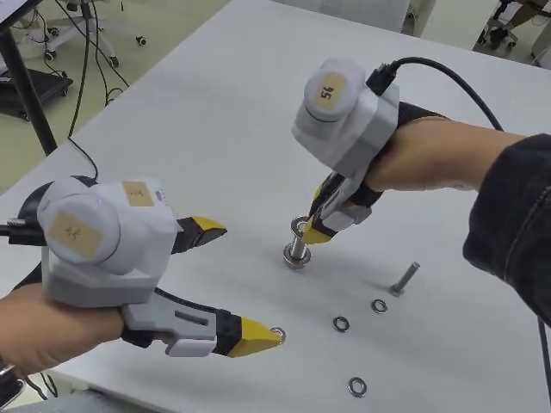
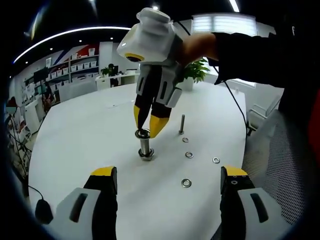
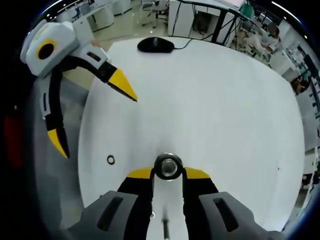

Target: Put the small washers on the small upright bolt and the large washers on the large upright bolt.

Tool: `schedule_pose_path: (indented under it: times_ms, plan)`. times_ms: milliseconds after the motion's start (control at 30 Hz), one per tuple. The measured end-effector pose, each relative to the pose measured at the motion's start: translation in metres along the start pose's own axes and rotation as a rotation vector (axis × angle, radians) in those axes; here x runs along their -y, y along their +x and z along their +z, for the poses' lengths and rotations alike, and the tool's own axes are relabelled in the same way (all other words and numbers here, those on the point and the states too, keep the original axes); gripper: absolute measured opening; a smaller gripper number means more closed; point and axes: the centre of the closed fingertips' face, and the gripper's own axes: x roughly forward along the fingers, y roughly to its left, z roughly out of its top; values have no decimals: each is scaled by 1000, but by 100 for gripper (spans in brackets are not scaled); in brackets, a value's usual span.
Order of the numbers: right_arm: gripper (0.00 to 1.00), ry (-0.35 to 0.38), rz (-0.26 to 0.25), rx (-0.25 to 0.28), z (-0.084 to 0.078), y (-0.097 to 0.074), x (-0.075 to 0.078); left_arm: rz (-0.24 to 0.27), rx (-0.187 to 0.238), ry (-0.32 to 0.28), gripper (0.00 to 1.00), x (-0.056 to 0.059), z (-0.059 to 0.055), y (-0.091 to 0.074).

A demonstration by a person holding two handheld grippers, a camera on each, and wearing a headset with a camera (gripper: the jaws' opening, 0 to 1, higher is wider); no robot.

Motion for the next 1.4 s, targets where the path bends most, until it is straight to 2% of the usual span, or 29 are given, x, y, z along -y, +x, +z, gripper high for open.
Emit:
schedule_pose_path:
  times_ms: [800, 1067, 1400]
  plan:
    - [23, 23, 26, -24, -9, 29, -6, 1, -4, -2, 85, 2, -2, -1]
    - [23, 39, 24, -26, -14, 41, -4, 1, -7, -2, 85, 1, -2, -2]
    - [23, 47, 25, -23, -12, 47, -2, 1, -7, -4, 85, 1, -3, -1]
